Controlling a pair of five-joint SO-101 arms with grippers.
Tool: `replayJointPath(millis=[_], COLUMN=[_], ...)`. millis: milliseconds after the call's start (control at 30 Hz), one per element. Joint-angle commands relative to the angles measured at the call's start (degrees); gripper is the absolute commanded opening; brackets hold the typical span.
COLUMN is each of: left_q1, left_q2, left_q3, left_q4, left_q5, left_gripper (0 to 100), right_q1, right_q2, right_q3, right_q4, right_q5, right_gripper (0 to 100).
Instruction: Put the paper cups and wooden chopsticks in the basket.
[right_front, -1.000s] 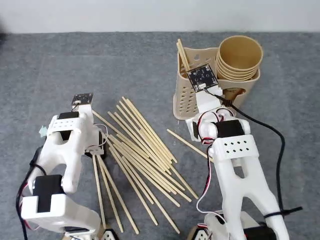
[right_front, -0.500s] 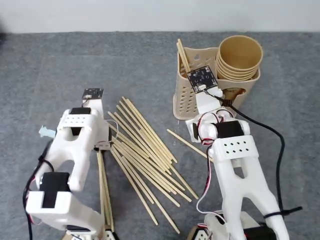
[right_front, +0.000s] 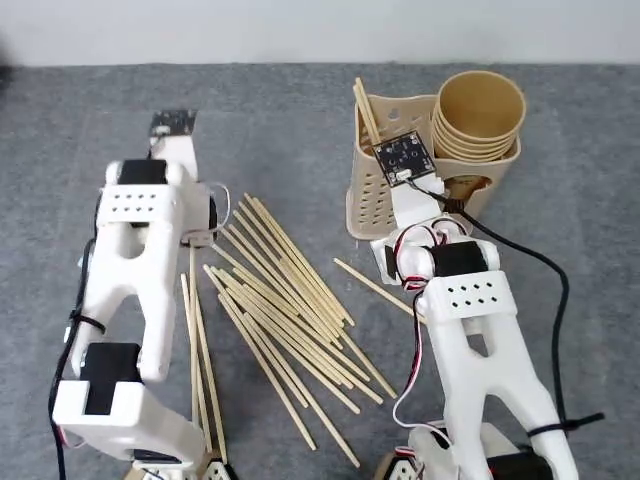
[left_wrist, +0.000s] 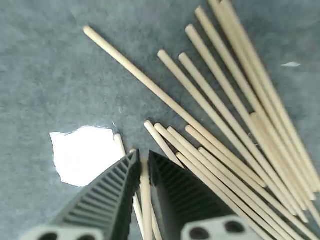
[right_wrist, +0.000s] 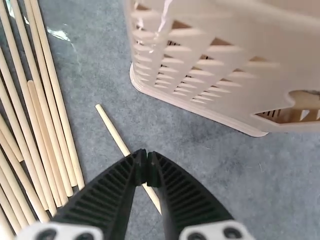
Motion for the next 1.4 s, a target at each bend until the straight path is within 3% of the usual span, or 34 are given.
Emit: replayJointPath(millis=[0,267,467,633,800,1000,1200,1367], left_q1=[0.4,1.7,7.9,12.4,15.3,18.5,21.3,22.9], left_q2=[-0.9,-0.8,-0.2,-0.2,-0.1,1.4,8.3,12.2], left_q3=[-8.7,-33.5,-52.0,-59.7,-60.6,-60.6,-61.0,-60.7], left_q4=[3.8,11.7,12.2,2.6,-11.9,-26.1,-33.4,-34.1], left_q5=[0.4,0.5,2.5,7.3,12.0,16.4,16.4,16.1], left_gripper=[1,1,1,1,1,1,1,1], right_q1=[0.6,1.0,1.2,7.2,14.8,17.0,17.0,16.9], right_q2=[-2.9,-6.0,-16.9,-27.3,-34.3,-35.9,-36.3,-36.3], right_q3=[-0.4,-0.5,-0.3,-0.3,-0.2,-0.2,1.7,1.8], right_q4=[-1.1,0.4,5.7,8.0,8.0,7.7,6.2,5.7], right_q5=[-0.6,-0.4,-0.3,-0.4,-0.6,-0.6,-0.6,-0.6], right_gripper=[1.2,1.1,1.1,1.1,1.0,1.0,1.0,1.0])
